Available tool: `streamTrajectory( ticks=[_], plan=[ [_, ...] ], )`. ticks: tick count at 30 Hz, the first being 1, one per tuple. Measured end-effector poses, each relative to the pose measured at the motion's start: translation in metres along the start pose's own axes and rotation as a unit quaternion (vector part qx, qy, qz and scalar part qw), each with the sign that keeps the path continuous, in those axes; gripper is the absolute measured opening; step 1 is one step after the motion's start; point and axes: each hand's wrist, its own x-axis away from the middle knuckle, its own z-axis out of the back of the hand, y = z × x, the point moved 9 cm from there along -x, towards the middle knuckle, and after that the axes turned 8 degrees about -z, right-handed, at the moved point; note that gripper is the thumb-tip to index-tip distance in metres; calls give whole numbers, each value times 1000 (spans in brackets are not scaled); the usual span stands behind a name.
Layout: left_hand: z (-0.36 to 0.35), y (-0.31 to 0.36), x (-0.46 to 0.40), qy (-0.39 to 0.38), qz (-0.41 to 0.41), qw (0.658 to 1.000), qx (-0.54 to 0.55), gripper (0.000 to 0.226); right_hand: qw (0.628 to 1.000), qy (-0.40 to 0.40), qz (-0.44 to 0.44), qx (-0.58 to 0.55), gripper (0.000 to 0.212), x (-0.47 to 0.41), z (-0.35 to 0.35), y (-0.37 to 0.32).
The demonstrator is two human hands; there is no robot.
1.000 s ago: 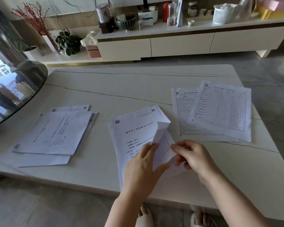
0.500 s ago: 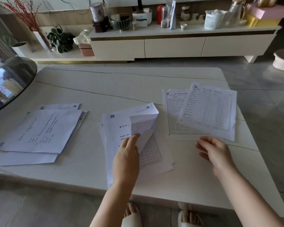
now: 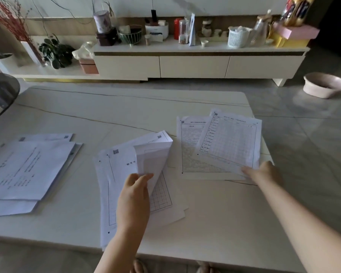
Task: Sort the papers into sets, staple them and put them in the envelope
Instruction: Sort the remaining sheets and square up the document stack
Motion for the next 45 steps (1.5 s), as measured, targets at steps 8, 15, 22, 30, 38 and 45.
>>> streamTrajectory(
  ticks=[8, 15, 22, 30, 38, 45],
  plan=[
    [-1, -8, 0, -1, 48, 999, -9, 27, 994, -37, 33, -97, 43, -2, -7, 0],
    [7, -7, -1, 14, 61, 998, -5, 29, 946, -62, 113, -299, 11, 54, 14, -17],
    [58, -13, -2, 132, 46, 990, -32, 33, 920, -140, 134, -340, 13, 127, 7, -25],
    [74, -18, 6, 138, -32, 988, -62, 44, 897, -258, 152, -324, 23, 202, -53, -51],
    [47, -48, 13, 14, 32, 998, 49, 25, 908, -282, 130, -280, 16, 232, -102, -74],
    [21, -47, 18, -138, 41, 986, 78, 58, 877, -341, 123, -316, 18, 253, -112, -94]
  ],
)
